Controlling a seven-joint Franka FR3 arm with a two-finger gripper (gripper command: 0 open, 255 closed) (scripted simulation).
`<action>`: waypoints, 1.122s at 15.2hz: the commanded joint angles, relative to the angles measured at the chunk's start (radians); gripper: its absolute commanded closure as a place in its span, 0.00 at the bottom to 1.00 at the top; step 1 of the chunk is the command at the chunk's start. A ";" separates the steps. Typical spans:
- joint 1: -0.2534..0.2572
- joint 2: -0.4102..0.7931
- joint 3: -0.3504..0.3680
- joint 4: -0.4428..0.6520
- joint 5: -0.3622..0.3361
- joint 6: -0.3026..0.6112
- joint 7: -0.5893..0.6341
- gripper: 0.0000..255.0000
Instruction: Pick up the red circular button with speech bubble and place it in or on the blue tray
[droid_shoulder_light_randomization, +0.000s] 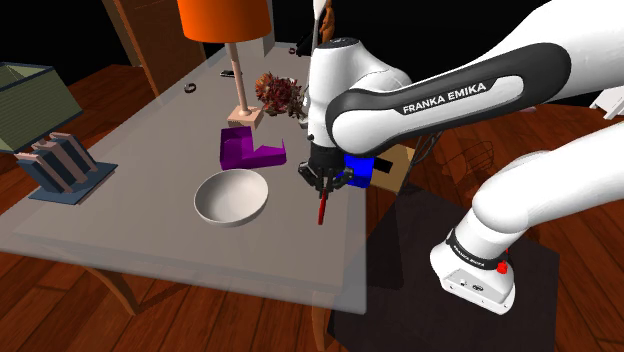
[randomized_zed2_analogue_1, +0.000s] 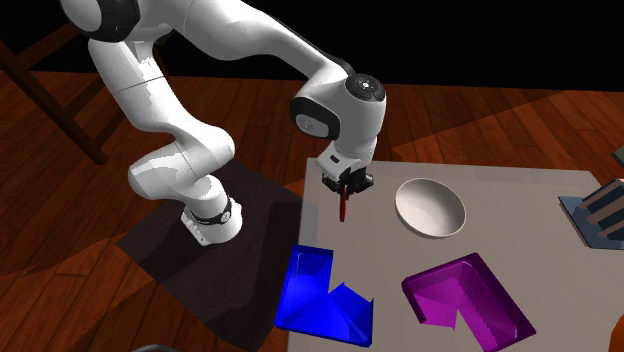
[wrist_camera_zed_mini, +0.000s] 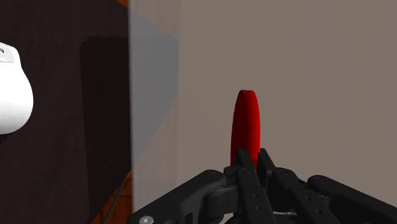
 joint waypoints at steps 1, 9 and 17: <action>0.000 0.000 0.000 0.000 0.000 0.000 0.000 1.00; 0.006 -0.042 -0.037 0.051 -0.010 -0.094 -0.001 1.00; 0.007 -0.078 -0.080 0.131 -0.029 -0.210 0.003 1.00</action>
